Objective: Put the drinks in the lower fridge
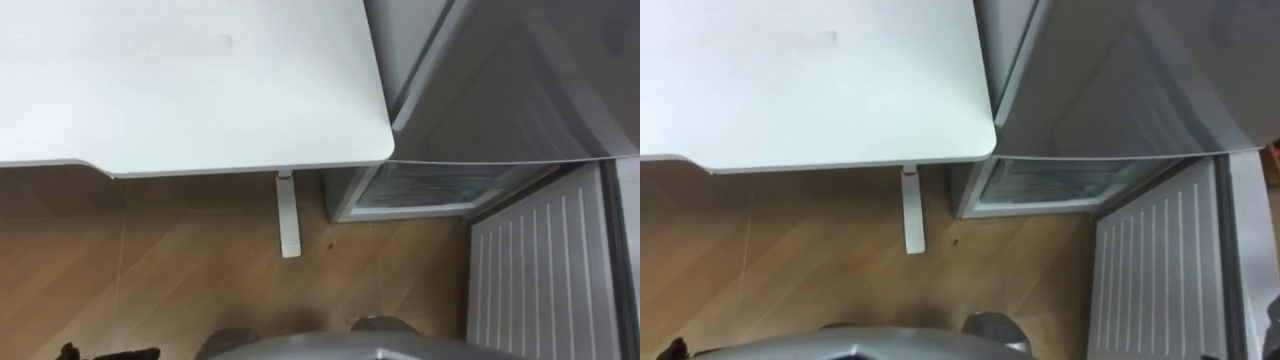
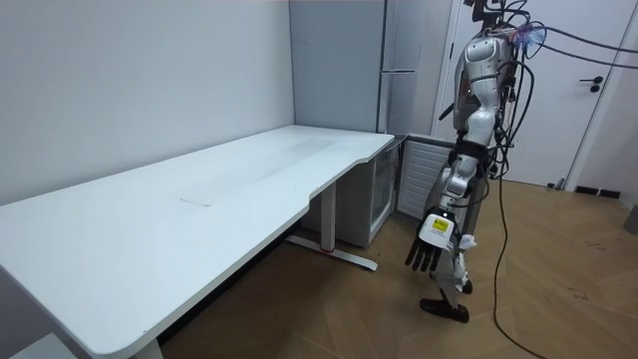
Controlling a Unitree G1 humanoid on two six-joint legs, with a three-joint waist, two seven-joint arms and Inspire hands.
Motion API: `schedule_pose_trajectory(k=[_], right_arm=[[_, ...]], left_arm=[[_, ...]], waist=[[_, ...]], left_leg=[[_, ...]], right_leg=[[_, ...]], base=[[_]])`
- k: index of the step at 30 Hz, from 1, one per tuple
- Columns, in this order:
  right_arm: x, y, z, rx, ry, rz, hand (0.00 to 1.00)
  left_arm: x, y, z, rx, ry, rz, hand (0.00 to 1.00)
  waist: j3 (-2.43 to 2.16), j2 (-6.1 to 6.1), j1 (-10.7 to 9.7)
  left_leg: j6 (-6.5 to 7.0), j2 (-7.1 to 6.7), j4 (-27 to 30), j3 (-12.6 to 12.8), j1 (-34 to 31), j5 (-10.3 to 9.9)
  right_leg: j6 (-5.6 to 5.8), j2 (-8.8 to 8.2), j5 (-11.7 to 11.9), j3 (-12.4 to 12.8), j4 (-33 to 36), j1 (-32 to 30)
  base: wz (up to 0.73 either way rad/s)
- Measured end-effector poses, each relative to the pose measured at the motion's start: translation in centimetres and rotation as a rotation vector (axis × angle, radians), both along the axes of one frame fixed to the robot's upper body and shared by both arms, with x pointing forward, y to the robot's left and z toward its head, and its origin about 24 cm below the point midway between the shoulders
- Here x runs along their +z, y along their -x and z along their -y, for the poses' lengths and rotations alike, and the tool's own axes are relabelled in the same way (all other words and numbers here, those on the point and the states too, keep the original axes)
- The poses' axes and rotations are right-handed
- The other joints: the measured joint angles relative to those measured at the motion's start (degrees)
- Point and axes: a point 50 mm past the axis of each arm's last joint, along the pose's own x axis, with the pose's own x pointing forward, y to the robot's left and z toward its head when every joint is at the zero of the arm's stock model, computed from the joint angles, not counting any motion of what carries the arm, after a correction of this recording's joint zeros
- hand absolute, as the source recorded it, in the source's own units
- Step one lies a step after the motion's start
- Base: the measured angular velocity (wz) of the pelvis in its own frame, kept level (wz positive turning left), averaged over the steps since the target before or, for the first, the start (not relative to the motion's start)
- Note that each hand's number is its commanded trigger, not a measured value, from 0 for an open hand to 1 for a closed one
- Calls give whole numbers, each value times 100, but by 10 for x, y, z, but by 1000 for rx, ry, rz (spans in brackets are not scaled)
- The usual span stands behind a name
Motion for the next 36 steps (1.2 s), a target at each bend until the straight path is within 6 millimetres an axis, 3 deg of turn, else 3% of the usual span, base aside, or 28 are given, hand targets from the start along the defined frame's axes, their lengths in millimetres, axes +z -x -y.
schedule_pose_trajectory(k=[10,16,19,26,33,35,36], right_arm=[[-54,74,-14,-258,-334,-94,0],[-69,99,-28,-346,-446,-55,0],[-80,106,-41,-384,-525,-17,0],[-98,120,-68,-409,-643,33,0],[-113,111,-95,-349,-810,212,0],[-115,106,-98,-317,-834,257,0],[-116,100,-101,-277,-850,280,0]], left_arm=[[-1,7,1,7,21,-16,0],[-3,10,5,16,50,-22,0],[-5,12,8,31,61,-34,0],[-8,13,14,33,88,-55,0],[-12,16,20,31,125,-77,0],[-15,17,26,35,143,-88,0],[-16,15,31,17,152,-94,0]], waist=[[29,100,11],[14,71,26],[17,1,63],[22,29,230],[32,163,282],[44,229,315],[71,271,355]], left_leg=[[64,-2,-323,-1,151,117],[26,43,-515,-24,175,231],[17,101,-500,-32,172,229],[20,107,-566,-71,298,229],[36,107,-564,-79,293,239],[55,103,-568,-61,301,250],[62,102,-569,-35,303,255]], right_leg=[[56,65,274,2,-531,229],[28,170,522,-16,-1034,389],[7,230,625,-58,-1189,467],[7,277,756,0,-1378,598],[7,284,820,-2,-1373,620],[21,274,838,-5,-1373,617],[23,270,850,-6,-1381,614]], base=[[-2],[-2],[3],[0],[-2],[-4],[-10]])
